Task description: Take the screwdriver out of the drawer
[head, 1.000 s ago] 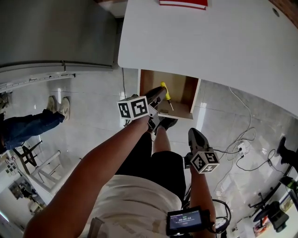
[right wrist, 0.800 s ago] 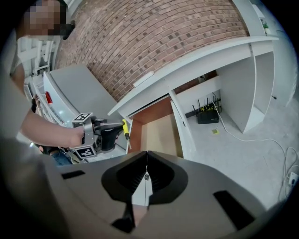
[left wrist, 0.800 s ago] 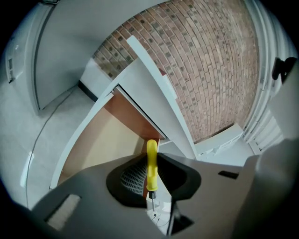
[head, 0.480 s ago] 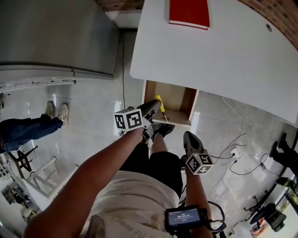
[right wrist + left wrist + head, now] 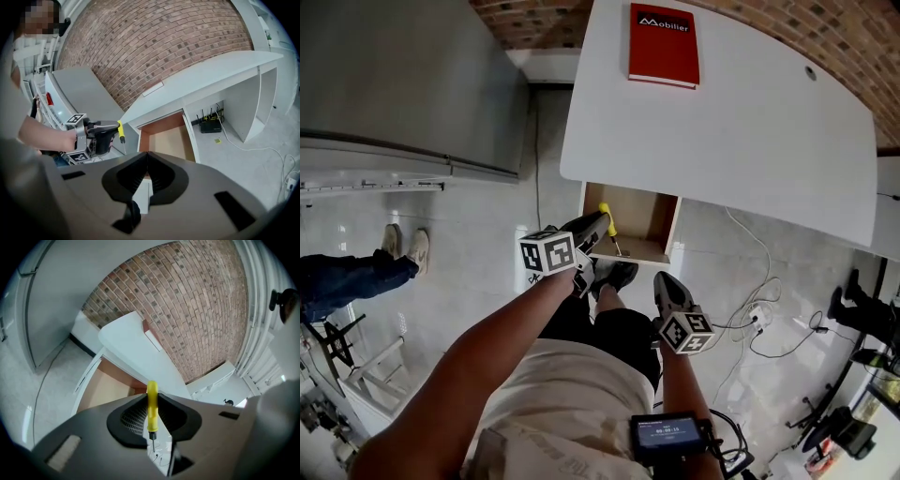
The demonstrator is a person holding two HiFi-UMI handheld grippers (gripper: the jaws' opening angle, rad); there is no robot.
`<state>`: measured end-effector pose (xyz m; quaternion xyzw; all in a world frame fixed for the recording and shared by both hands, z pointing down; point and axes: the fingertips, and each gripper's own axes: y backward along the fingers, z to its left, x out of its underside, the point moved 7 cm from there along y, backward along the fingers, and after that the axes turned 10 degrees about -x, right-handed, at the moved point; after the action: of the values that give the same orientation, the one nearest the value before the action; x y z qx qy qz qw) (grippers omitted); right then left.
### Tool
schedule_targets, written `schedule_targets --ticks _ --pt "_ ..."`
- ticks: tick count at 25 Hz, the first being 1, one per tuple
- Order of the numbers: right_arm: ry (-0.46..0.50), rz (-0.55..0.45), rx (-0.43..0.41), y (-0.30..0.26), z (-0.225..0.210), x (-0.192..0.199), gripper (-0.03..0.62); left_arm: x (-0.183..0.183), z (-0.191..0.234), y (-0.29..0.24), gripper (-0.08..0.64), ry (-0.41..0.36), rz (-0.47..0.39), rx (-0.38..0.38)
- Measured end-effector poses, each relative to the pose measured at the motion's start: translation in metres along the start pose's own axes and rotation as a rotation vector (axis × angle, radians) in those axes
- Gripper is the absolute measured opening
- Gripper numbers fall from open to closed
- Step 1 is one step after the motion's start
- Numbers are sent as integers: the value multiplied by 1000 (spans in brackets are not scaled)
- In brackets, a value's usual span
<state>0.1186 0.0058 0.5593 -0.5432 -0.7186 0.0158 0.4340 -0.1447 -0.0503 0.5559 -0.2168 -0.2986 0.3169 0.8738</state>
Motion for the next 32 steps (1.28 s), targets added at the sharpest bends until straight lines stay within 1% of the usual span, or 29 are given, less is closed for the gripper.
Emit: schedule_targets --ticks 2,4,8,12,14,20,26,32 --pt "10 -3 -3 5 5 -10 6 -4 -13 8 66 -34 -1 7" --pt "22 -9 -3 8 10 -20 6 -6 -23 17 66 -51 -3 13" --pt "39 -30 -5 5 15 -31 6 -8 -23 29 66 -63 -8 24" --pt "63 -33 -2 7 26 -38 6 -12 -28 44 66 -98 -11 30" --pt "72 -40 -1 9 32 -44 6 -15 -35 50 66 -129 -13 39" --pt "112 -64 -2 5 48 -59 6 -34 -53 63 66 -259 -26 83" --pt "126 -77 8 16 57 -64 6 -31 -64 75 66 -306 -30 100" --pt "150 -104 3 13 69 -82 6 -43 -77 85 66 -390 -40 118"
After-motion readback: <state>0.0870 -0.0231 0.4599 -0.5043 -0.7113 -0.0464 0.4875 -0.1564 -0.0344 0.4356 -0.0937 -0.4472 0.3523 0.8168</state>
